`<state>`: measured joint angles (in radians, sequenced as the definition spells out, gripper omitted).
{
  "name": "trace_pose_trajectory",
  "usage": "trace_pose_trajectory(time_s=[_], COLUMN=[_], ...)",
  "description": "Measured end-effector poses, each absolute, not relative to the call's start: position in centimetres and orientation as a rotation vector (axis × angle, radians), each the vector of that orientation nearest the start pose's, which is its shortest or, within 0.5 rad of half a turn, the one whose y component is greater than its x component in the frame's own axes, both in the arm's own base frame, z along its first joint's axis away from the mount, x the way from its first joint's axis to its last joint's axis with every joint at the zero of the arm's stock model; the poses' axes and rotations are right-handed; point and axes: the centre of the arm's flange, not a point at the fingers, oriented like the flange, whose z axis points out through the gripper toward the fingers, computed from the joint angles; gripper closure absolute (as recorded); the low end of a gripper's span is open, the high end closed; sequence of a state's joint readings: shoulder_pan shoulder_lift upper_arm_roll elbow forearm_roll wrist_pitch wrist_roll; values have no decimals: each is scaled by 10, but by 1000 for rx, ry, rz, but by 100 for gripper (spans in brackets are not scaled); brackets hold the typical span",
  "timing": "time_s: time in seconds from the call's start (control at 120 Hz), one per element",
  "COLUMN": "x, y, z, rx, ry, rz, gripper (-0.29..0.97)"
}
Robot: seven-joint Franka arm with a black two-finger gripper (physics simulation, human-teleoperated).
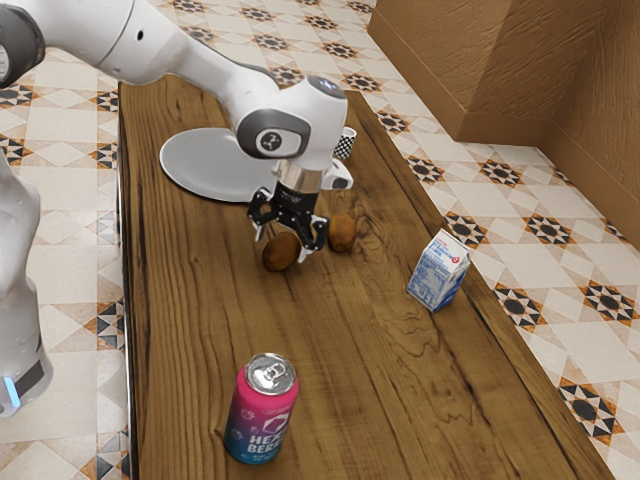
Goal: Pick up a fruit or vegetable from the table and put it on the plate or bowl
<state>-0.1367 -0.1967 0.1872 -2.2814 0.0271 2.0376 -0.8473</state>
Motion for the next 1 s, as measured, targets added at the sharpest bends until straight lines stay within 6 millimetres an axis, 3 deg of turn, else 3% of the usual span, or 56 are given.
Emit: trace_pose_trajectory(time_s=[0.3,0.608,0.9,1.0], x=[478,477,476,480], y=[28,30,34,39], z=[428,426,427,442], rx=[-2833,-2828,-2815,-2814], ry=[-1340,-1339,-1348,-1364], rz=[71,81,94,79], gripper=[13,37,40,41])
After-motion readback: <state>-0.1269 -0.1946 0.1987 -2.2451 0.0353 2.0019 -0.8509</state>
